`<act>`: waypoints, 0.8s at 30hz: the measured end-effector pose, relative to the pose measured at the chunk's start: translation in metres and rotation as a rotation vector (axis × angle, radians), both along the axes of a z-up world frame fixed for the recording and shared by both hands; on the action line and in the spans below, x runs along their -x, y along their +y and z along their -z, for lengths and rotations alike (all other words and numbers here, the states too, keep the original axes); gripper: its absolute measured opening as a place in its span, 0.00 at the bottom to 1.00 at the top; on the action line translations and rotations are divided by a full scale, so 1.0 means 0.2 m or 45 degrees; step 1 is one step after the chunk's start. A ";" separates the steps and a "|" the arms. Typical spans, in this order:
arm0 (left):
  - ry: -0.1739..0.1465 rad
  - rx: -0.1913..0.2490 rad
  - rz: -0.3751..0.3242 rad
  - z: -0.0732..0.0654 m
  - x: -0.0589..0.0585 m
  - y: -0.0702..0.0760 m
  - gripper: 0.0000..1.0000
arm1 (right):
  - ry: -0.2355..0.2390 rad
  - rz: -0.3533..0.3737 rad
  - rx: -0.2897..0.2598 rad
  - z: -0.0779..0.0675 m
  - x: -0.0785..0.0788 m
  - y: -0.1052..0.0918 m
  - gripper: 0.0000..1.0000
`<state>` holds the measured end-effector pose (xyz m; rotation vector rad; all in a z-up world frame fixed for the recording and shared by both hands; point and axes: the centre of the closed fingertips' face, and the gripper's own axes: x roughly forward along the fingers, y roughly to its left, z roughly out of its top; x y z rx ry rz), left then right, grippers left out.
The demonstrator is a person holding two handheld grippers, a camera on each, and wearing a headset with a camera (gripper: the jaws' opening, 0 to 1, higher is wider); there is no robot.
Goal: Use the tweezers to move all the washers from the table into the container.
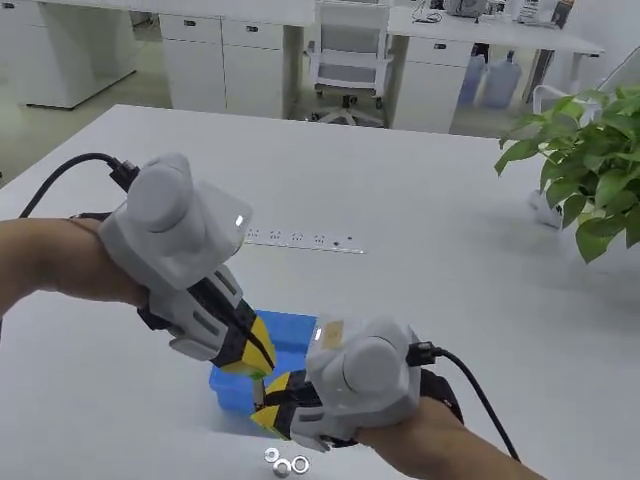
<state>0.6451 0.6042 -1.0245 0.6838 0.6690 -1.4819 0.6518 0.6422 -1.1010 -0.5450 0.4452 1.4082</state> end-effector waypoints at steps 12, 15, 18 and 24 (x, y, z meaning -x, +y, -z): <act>-0.049 0.005 0.007 -0.08 -0.08 -0.02 0.05 | -0.039 0.006 -0.004 -0.08 -0.09 -0.01 0.09; -0.058 0.006 0.007 -0.08 -0.10 -0.02 0.05 | -0.044 0.008 -0.004 -0.09 -0.12 -0.01 0.09; -0.069 0.009 0.011 -0.09 -0.12 -0.03 0.05 | -0.050 0.009 -0.005 -0.10 -0.15 -0.02 0.09; -0.088 0.009 0.011 -0.09 -0.18 -0.03 0.05 | -0.053 0.016 -0.020 -0.10 -0.20 -0.02 0.09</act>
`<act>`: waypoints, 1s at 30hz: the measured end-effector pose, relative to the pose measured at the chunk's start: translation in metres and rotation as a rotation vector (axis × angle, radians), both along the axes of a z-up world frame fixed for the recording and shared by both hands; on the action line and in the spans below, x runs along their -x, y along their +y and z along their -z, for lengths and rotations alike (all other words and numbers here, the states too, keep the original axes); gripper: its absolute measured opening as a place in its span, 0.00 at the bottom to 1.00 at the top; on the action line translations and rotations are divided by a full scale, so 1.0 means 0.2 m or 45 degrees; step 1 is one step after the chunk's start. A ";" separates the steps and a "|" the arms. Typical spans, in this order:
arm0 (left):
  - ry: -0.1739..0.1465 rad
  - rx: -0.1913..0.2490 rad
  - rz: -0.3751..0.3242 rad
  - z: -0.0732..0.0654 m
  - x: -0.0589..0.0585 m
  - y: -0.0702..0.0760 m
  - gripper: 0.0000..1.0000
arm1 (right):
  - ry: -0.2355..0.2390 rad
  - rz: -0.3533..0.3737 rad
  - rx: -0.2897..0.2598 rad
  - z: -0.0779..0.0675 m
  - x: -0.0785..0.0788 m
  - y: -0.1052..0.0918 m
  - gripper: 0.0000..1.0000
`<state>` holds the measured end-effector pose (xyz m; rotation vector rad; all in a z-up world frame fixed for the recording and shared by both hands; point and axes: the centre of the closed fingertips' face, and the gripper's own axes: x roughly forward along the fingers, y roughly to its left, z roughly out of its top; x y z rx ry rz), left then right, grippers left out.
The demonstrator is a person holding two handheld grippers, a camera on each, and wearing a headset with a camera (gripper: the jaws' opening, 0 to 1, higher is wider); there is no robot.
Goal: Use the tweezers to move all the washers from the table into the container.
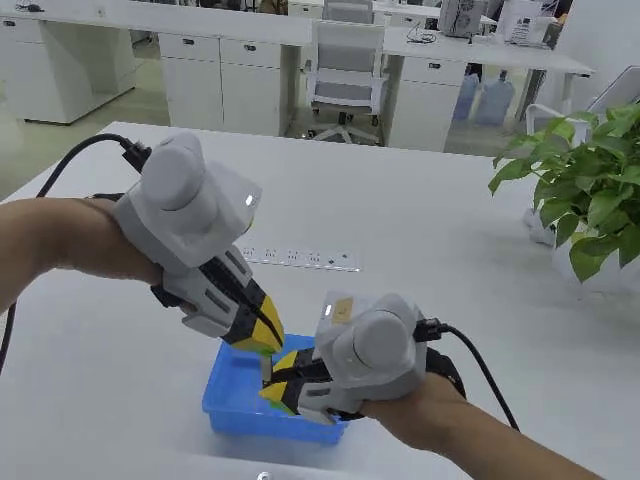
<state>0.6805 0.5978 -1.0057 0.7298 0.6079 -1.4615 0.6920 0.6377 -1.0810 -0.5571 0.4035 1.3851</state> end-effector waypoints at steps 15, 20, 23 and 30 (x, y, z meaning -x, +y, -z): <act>-0.034 0.001 -0.018 0.08 -0.12 -0.02 0.05 | 0.014 0.019 0.000 0.08 -0.12 -0.03 0.09; -0.030 0.000 -0.024 0.12 -0.15 -0.02 0.05 | 0.025 0.022 0.009 0.12 -0.15 -0.03 0.09; -0.021 -0.010 -0.028 0.15 -0.17 -0.01 0.05 | 0.031 0.020 0.024 0.15 -0.16 -0.03 0.09; 0.001 -0.010 -0.036 0.21 -0.19 0.00 0.05 | 0.060 0.013 0.034 0.21 -0.17 -0.03 0.09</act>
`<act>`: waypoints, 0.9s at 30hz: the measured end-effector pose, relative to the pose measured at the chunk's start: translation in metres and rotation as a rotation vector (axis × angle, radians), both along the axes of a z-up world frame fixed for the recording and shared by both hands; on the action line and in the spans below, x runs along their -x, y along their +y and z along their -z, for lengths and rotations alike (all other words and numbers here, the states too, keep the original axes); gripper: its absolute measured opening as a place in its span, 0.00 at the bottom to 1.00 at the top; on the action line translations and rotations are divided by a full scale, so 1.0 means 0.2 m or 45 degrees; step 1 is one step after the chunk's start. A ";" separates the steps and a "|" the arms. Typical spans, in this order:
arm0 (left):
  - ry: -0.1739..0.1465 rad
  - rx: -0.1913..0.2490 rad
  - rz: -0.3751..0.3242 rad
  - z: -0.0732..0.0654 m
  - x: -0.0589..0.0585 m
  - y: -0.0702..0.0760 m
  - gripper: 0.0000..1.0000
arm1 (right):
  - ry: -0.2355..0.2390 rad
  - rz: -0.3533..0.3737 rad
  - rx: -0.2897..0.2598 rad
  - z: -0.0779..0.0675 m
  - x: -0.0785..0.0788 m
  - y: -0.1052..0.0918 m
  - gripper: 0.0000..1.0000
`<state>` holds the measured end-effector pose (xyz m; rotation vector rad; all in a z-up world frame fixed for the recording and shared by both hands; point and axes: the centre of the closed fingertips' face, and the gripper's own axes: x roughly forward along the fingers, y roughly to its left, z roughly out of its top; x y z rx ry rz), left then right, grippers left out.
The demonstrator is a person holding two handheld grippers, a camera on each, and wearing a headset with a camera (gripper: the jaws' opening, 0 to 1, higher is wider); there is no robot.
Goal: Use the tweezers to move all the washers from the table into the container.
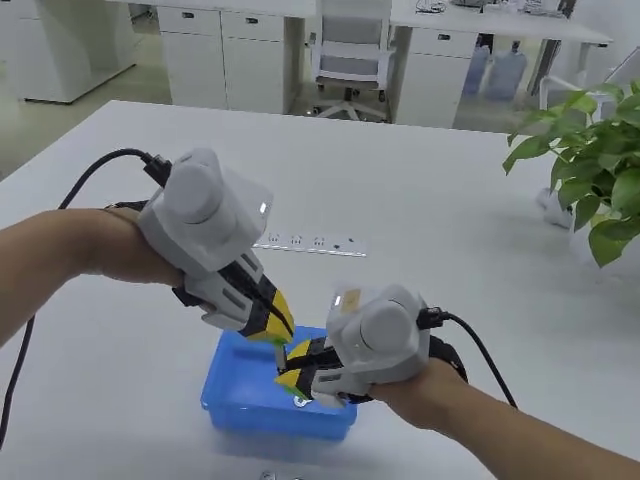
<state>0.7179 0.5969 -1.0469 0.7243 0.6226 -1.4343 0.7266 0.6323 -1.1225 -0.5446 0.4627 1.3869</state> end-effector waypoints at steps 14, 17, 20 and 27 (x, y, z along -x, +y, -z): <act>0.023 -0.010 -0.001 0.07 -0.03 0.00 0.05 | 0.054 0.004 0.010 0.07 -0.01 0.00 0.10; 0.027 -0.012 0.001 0.08 -0.03 0.00 0.05 | 0.059 0.004 0.015 0.08 -0.01 0.00 0.10; 0.031 -0.009 0.004 0.08 -0.03 0.00 0.05 | 0.064 0.005 0.018 0.09 0.00 0.00 0.10; 0.027 -0.007 0.010 0.08 -0.02 0.00 0.05 | 0.062 0.006 0.020 0.09 -0.01 0.00 0.10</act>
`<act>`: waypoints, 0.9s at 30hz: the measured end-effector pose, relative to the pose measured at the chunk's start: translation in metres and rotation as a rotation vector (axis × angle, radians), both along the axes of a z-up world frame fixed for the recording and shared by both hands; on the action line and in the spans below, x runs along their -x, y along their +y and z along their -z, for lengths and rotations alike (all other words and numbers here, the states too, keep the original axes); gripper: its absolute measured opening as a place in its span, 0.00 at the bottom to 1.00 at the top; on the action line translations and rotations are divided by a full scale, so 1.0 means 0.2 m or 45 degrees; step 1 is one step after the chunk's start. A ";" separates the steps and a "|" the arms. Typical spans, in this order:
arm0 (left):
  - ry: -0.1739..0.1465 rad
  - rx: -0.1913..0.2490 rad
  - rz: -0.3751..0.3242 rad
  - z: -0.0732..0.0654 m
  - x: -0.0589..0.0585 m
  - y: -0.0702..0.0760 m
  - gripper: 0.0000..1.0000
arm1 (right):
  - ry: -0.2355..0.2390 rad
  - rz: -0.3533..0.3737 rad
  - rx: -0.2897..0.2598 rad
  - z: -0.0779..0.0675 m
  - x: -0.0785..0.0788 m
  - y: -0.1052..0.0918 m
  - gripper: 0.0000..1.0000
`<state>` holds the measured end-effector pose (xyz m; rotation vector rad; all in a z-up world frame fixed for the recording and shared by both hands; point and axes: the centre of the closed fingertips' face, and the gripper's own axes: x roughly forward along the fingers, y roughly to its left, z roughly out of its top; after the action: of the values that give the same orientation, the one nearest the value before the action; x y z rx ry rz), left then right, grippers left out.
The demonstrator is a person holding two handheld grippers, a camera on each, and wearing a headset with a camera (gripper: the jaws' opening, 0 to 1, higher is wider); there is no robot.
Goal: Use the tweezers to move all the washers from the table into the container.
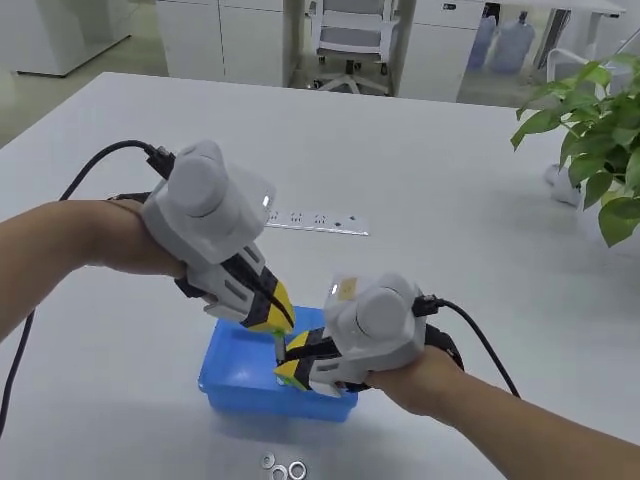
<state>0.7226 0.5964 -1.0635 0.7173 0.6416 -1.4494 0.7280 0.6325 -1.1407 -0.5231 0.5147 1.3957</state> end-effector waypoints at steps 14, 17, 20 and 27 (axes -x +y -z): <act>-0.018 0.004 0.006 -0.06 0.03 -0.01 0.05 | -0.024 0.000 -0.009 -0.06 0.02 -0.01 0.10; -0.022 0.003 0.006 -0.07 0.04 -0.01 0.05 | -0.030 0.000 -0.012 -0.07 0.03 -0.01 0.10; -0.026 0.002 0.006 -0.09 0.05 -0.01 0.05 | -0.037 -0.002 -0.015 -0.09 0.04 -0.01 0.10; -0.035 0.004 0.003 -0.13 0.07 -0.01 0.05 | -0.056 0.001 -0.022 -0.14 0.06 -0.01 0.10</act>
<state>0.7090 0.5939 -1.0381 0.7344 0.6176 -1.4400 0.7169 0.6307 -1.1135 -0.5383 0.4671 1.3839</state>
